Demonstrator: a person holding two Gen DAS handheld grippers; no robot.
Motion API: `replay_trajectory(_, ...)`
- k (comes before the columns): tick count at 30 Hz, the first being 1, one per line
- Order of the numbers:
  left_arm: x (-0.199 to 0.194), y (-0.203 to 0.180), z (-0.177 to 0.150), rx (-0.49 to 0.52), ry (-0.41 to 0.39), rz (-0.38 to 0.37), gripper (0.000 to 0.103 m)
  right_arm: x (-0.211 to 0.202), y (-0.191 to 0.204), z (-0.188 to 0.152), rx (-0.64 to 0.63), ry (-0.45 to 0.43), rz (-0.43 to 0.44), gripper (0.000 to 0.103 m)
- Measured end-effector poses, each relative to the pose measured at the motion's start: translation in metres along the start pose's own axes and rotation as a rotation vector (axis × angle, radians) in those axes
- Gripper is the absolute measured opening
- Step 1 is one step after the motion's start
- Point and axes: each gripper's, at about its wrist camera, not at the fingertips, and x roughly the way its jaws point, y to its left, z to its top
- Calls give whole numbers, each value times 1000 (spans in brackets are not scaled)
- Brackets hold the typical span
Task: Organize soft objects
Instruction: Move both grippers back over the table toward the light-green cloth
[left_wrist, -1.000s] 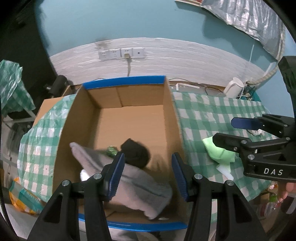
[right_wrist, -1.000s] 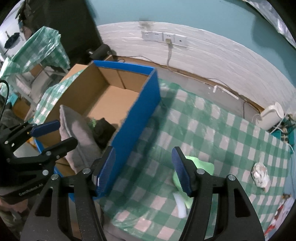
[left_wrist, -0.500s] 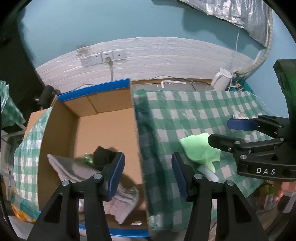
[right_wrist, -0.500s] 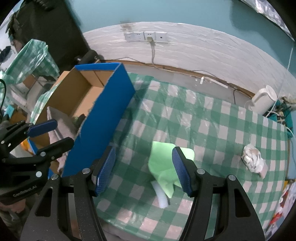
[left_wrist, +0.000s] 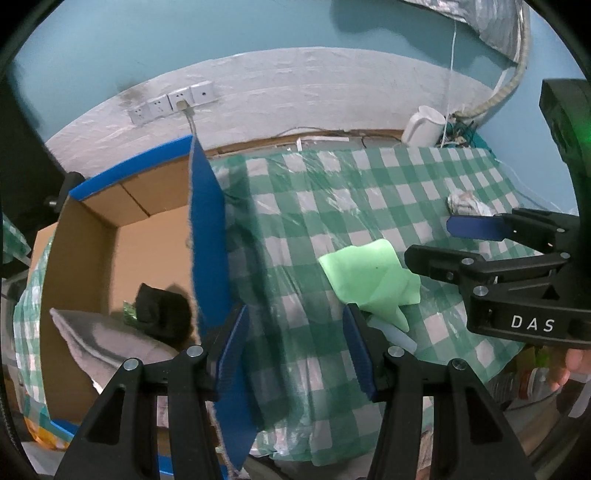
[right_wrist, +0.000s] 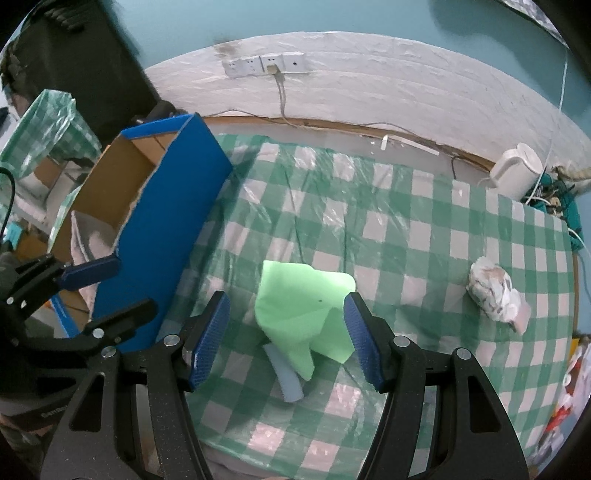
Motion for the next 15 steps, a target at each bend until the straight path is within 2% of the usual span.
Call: replay_trajectory(15, 37, -18, -11, 16, 96, 17, 54, 29, -11, -9, -15, 65, -3, 65)
